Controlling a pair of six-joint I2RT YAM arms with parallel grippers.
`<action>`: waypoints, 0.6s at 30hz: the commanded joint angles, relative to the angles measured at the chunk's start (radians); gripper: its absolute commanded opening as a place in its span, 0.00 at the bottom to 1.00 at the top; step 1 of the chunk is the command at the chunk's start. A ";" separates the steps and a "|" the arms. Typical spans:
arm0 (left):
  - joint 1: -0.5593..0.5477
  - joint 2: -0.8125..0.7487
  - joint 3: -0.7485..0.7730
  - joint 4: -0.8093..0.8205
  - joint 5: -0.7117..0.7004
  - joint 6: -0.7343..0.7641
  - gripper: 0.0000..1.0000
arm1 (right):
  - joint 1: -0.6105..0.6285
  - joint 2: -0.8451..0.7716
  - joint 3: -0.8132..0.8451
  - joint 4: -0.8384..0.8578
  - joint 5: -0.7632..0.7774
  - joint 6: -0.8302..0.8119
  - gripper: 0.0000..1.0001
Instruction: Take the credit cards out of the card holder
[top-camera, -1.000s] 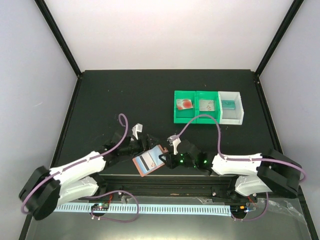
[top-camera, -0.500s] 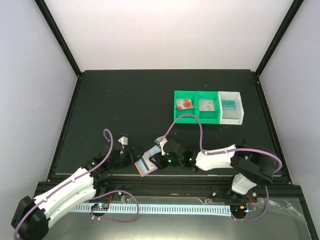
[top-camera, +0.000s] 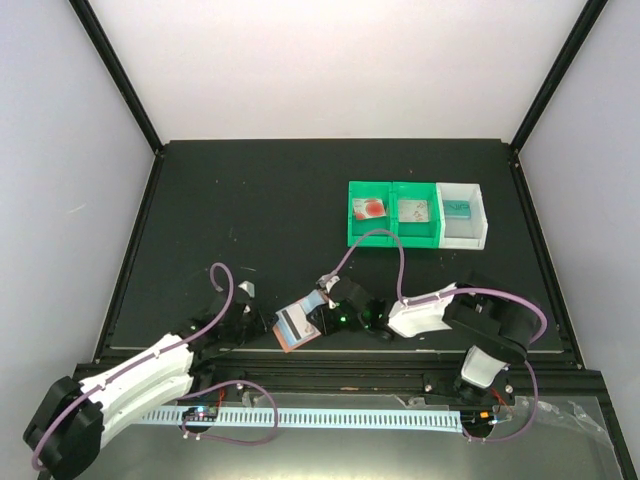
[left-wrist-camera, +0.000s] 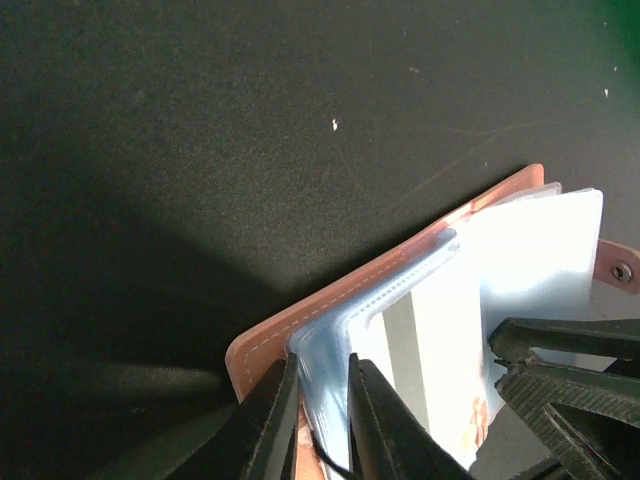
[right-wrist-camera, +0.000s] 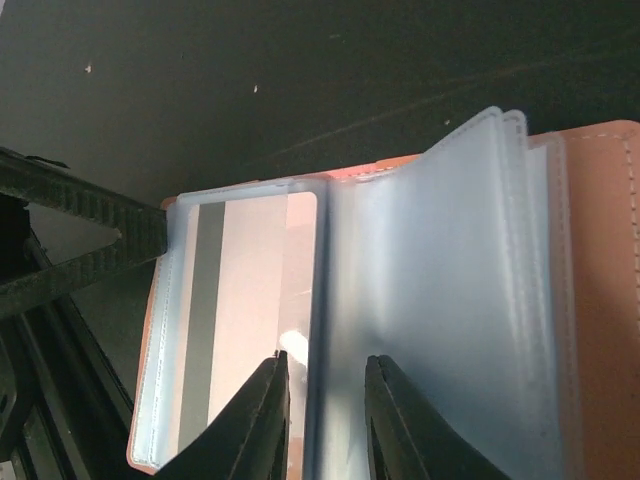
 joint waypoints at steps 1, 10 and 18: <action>0.008 0.070 0.023 0.080 -0.034 0.029 0.12 | -0.006 0.019 -0.012 0.060 -0.040 0.027 0.24; 0.029 0.183 0.074 0.105 -0.075 0.099 0.02 | -0.016 0.056 -0.005 0.101 -0.086 0.058 0.21; 0.038 0.220 0.078 0.106 -0.078 0.117 0.01 | -0.034 0.079 -0.019 0.150 -0.119 0.094 0.16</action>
